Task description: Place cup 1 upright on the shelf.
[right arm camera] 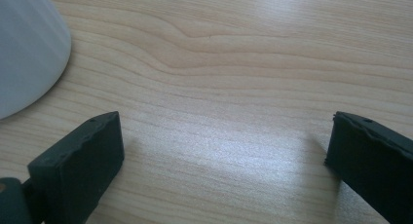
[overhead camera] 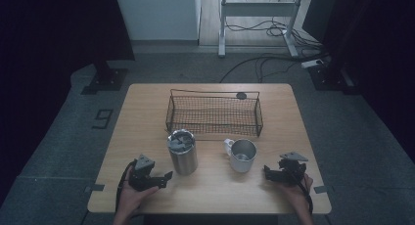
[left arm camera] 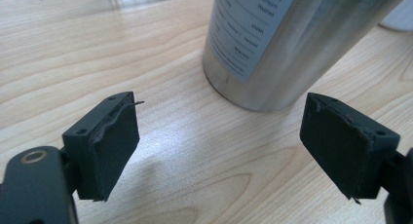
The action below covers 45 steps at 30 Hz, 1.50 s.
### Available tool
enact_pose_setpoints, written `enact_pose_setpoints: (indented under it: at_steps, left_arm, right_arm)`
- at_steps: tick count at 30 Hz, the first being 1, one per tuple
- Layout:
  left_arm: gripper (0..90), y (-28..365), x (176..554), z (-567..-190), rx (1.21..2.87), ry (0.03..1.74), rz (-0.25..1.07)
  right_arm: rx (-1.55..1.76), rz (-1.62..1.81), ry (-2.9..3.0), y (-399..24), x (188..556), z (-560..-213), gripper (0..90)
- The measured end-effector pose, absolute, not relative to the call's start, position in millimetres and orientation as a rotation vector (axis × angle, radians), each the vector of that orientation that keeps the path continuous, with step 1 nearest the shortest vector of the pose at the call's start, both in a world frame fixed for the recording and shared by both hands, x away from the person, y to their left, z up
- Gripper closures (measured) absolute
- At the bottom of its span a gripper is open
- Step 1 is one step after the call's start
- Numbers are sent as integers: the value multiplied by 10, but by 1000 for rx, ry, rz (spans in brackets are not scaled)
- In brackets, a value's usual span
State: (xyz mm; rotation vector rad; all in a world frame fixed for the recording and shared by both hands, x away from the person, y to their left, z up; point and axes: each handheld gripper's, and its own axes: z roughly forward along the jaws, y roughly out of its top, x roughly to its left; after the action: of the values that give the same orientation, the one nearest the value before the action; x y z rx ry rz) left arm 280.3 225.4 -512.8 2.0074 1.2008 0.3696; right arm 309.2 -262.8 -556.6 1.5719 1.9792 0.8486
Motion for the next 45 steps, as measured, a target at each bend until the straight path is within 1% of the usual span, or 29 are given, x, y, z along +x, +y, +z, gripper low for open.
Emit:
enact_pose_setpoints:
  at_steps: [4,5,10,20,29,38,45]
  left_arm:
    - [146,2254,2773,-5074,1990,1188,385]
    - [146,2251,2743,-5013,1968,1169,392]
    - [146,2235,2697,-4913,1936,1133,388]
    - [144,2146,2674,-4820,1925,1121,400]
    - [99,2067,2713,-4701,1905,1085,395]
    - [86,1965,2715,-4625,1921,1046,394]
    - [72,1908,2771,-4572,1906,1029,365]
  right_arm:
    - [1572,847,1979,-2630,3091,-5566,0]
    - [1572,848,1978,-2629,3091,-5566,0]
    - [1572,848,1978,-2630,3091,-5566,0]
    - [1589,842,1958,-2650,3043,-5566,6]
    - [1587,843,1959,-2673,3021,-5567,6]
    - [1589,844,1957,-2675,3023,-5567,7]
    - [1593,842,1955,-2681,3031,-5566,7]
